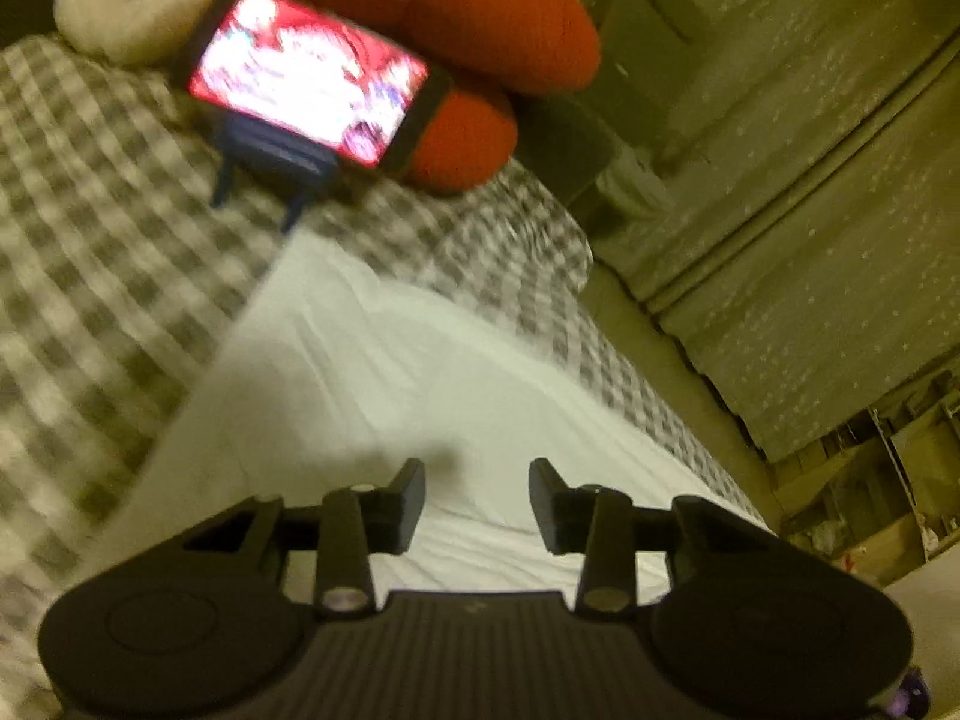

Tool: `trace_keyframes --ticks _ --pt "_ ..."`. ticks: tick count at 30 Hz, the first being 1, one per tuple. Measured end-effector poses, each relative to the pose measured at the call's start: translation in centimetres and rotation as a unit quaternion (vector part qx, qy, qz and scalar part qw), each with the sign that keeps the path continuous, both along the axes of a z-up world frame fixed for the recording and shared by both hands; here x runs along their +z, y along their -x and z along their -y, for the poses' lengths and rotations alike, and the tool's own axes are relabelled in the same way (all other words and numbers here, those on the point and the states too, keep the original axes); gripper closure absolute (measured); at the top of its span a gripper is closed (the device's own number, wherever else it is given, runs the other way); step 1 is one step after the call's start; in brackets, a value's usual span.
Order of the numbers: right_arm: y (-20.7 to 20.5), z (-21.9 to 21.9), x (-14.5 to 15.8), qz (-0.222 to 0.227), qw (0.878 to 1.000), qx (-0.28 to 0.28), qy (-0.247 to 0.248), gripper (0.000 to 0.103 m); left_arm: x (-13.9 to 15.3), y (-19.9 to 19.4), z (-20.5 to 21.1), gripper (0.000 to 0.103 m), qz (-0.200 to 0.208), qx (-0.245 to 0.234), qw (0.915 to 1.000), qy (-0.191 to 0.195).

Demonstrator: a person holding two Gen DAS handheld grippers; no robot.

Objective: Fold clothes

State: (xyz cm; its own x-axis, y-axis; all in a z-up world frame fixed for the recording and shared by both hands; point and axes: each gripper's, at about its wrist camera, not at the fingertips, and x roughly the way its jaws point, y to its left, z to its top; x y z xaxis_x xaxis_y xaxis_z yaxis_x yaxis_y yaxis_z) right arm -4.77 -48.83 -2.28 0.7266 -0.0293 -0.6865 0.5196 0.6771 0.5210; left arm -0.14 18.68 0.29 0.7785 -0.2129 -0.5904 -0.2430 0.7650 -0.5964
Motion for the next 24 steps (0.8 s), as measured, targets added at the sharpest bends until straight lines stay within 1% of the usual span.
trace_keyframes --ticks 1,5,7,8,11,16,18,21,23,24 --pt "0.5 0.1 -0.1 0.002 1.0 -0.002 -0.016 0.071 0.1 0.5 -0.5 0.064 0.001 0.006 1.0 0.005" --pt "2.0 0.3 -0.3 0.02 0.997 -0.003 -0.079 0.071 0.1 3.3 -3.2 0.064 -0.001 0.04 0.9973 0.061" --pt "2.7 0.3 -0.4 0.03 0.993 -0.003 -0.11 0.071 0.5 5.2 -4.5 0.064 0.006 0.066 0.995 0.075" --pt "2.9 0.3 -0.4 0.03 0.993 -0.002 -0.115 0.071 0.6 6.2 -4.9 0.064 0.008 0.074 0.9945 0.074" --pt "3.3 0.2 -0.4 0.032 0.992 -0.009 -0.12 0.07 0.5 9.0 -5.8 0.064 0.012 0.086 0.9928 0.083" --pt "3.7 -0.4 -0.9 0.041 0.99 -0.033 -0.132 0.069 -0.7 11.2 -6.4 0.064 -0.002 0.082 0.9931 0.083" --pt "3.9 -0.9 -1.1 0.042 0.99 -0.036 -0.127 0.069 -1.4 11.6 -6.4 0.064 -0.005 0.079 0.993 0.087" --pt "4.2 -1.7 -1.4 0.045 0.991 -0.042 -0.117 0.069 -2.2 11.7 -5.7 0.061 -0.001 0.062 0.9951 0.077" --pt "4.6 -2.2 -1.6 0.051 0.991 -0.045 -0.112 0.069 -2.9 11.1 -5.0 0.061 -0.012 0.052 0.9967 0.062" --pt "4.7 -2.4 -1.7 0.055 0.991 -0.047 -0.109 0.069 -3.3 10.9 -4.8 0.061 -0.018 0.049 0.9966 0.063"
